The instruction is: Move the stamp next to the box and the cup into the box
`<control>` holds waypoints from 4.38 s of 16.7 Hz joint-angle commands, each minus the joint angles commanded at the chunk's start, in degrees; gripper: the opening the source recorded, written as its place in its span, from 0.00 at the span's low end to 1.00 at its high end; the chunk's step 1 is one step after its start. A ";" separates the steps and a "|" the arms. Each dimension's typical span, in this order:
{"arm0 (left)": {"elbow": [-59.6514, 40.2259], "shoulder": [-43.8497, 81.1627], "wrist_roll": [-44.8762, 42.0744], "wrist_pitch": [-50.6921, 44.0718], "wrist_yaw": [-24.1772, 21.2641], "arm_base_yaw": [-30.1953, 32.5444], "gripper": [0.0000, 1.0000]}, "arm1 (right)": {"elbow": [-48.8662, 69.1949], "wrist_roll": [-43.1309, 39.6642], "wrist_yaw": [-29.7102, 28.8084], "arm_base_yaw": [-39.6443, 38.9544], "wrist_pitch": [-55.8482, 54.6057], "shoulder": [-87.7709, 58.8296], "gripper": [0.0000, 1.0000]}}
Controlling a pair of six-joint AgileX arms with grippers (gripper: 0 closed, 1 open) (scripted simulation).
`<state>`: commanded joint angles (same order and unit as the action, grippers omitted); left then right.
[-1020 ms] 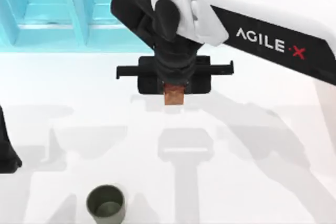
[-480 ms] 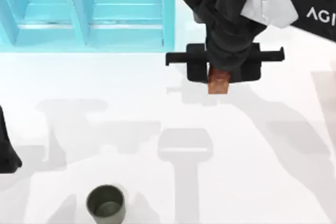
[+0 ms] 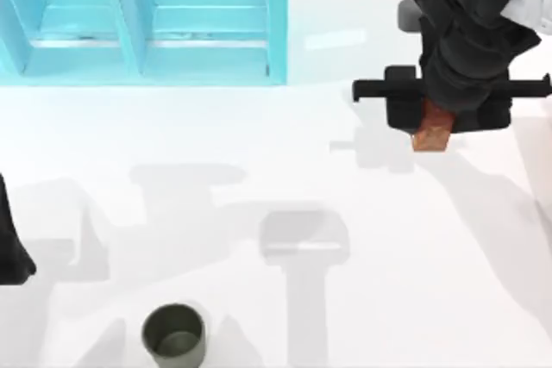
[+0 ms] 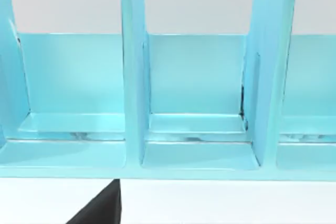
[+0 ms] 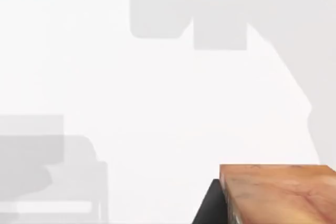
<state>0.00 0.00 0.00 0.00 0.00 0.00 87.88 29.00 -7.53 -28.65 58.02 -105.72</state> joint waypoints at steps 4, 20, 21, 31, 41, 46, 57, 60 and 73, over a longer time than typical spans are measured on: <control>0.00 0.00 0.00 0.00 0.00 0.00 1.00 | -5.79 -4.21 1.18 3.83 -1.48 4.93 0.00; 0.00 0.00 0.00 0.00 0.00 0.00 1.00 | -22.94 -16.38 4.48 16.10 -5.96 19.78 0.00; 0.00 0.00 0.00 0.00 0.00 0.00 1.00 | -22.85 -16.24 4.41 15.86 -5.86 19.50 0.00; 0.00 0.00 0.00 0.00 0.00 0.00 1.00 | -26.18 -16.43 4.49 16.06 -11.94 16.86 0.00; 0.00 0.00 0.00 0.00 0.00 0.00 1.00 | -30.04 -16.56 4.56 16.39 -19.22 13.75 0.00; 0.00 0.00 0.00 0.00 0.00 0.00 1.00 | -30.98 -16.61 4.55 16.45 -20.89 12.90 0.00; 0.00 0.00 0.00 0.00 0.00 0.00 1.00 | -30.98 -16.61 4.55 16.45 -20.89 12.90 0.75; 0.00 0.00 0.00 0.00 0.00 0.00 1.00 | -30.98 -16.61 4.55 16.45 -20.89 12.90 0.98; 0.00 0.00 0.00 0.00 0.00 0.00 1.00 | -28.92 -16.57 4.56 16.38 -18.56 12.99 1.00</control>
<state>0.00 0.00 0.00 0.00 0.00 0.00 58.96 12.42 -2.97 -12.28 39.47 -92.73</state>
